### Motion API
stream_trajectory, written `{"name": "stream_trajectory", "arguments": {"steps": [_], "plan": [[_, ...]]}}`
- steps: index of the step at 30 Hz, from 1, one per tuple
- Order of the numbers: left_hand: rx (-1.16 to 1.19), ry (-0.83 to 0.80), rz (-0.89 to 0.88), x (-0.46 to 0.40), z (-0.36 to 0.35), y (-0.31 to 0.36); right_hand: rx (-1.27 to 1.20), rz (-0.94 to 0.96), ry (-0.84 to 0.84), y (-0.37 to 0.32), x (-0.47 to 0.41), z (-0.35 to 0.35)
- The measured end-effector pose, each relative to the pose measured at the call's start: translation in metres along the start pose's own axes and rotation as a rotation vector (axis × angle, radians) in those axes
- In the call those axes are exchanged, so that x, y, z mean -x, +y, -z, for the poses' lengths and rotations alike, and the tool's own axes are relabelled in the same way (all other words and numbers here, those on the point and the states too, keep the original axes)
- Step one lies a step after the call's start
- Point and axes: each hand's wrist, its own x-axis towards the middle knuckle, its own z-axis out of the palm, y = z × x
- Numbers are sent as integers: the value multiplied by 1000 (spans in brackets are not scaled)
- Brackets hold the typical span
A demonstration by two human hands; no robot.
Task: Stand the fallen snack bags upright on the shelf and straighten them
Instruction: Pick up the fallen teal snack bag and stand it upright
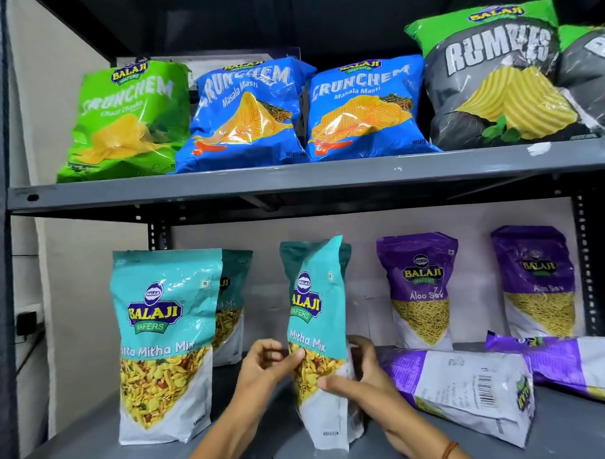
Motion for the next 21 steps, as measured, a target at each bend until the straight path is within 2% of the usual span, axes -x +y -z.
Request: {"name": "stream_trajectory", "arguments": {"steps": [3, 6, 11, 18, 21], "plan": [[4, -115, 101, -4, 2, 0, -150, -56, 22, 8, -5, 16], [-15, -227, 162, -9, 5, -7, -118, -50, 104, 13, -4, 20], [-29, -247, 151, -18, 6, -17, 8, -36, 43, 10, 4, 18], [-48, -239, 36, -5, 7, -16, -69, -85, -101, 9, -5, 25], [-79, -226, 52, 0, 8, -11, -80, -93, -131, 10, -5, 23]]}}
